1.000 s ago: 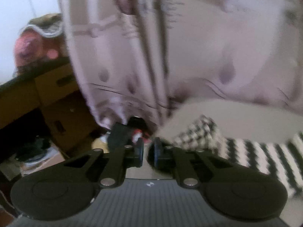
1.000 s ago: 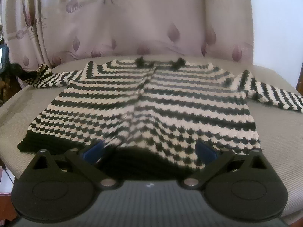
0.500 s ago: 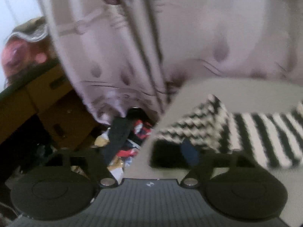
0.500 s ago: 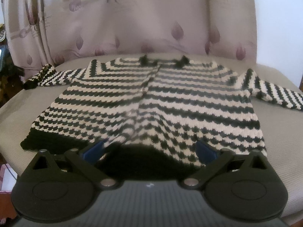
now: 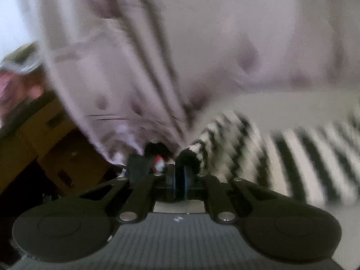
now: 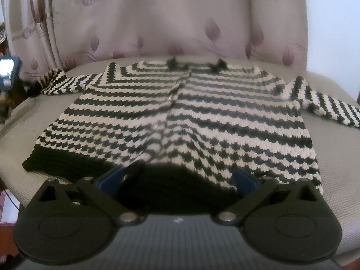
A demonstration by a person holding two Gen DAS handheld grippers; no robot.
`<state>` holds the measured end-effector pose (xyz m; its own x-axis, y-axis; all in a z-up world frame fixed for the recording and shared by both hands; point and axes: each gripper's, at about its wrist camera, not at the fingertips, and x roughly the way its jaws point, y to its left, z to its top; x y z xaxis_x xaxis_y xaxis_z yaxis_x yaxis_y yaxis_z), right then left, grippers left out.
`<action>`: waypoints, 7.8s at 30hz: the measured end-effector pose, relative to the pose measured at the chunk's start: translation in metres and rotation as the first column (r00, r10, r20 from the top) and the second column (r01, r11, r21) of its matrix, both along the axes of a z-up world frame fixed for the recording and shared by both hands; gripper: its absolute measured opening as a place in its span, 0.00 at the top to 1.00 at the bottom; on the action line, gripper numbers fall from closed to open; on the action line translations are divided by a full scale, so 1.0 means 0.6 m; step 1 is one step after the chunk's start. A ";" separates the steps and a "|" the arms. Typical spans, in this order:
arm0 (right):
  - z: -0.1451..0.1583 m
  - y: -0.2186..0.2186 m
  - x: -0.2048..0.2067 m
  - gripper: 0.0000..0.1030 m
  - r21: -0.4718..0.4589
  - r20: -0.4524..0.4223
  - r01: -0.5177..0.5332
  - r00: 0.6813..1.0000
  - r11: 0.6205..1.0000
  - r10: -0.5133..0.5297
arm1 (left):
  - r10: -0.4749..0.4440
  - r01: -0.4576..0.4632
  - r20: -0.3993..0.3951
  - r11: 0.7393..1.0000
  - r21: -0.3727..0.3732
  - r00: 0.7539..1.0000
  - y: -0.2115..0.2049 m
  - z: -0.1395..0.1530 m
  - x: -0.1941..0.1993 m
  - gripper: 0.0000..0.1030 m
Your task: Fold small clothes
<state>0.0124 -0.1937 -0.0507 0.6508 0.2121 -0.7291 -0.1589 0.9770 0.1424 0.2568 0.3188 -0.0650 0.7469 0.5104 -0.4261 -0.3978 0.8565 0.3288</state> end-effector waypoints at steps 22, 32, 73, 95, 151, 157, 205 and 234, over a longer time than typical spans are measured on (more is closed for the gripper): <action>-0.002 -0.009 -0.004 0.00 0.038 0.009 0.003 1.000 0.999 -0.003 | 0.437 -0.417 -0.068 0.784 -0.459 0.897 0.101 0.160 -0.199 0.87; 0.009 -0.031 -0.028 0.00 0.069 0.039 0.023 0.999 0.997 -0.025 | 0.367 -0.369 0.162 0.929 -0.020 0.916 0.015 0.174 -0.223 0.22; 0.018 -0.042 -0.053 0.00 0.047 0.017 0.056 0.998 0.997 -0.056 | -0.096 0.138 0.127 0.916 -0.378 0.987 -0.009 0.149 -0.241 0.91; 0.017 -0.090 -0.064 0.00 0.110 0.037 0.163 0.985 0.981 -0.168 | 0.273 -0.263 -0.036 0.869 -0.419 0.961 0.091 0.077 -0.231 0.34; 0.002 -0.774 0.240 0.89 0.636 -0.021 0.559 0.702 0.532 -0.712 | -0.237 0.238 0.073 0.801 -0.549 0.969 -0.304 -0.059 -0.133 0.00; 0.077 -0.634 0.313 0.89 0.720 0.040 0.387 0.805 0.576 -0.592 | -0.231 0.244 0.098 0.779 -0.577 0.968 -0.296 -0.057 -0.135 0.00; 0.001 0.034 0.328 0.25 0.760 0.040 -0.100 0.993 0.642 0.108 | -0.152 0.251 0.200 0.643 -0.724 0.968 -0.231 -0.035 -0.159 0.05; 0.029 -0.121 0.028 0.21 0.694 0.030 -0.022 1.000 0.720 0.001 | 0.232 -0.210 -0.056 0.720 -0.662 0.971 0.236 0.022 -0.143 0.76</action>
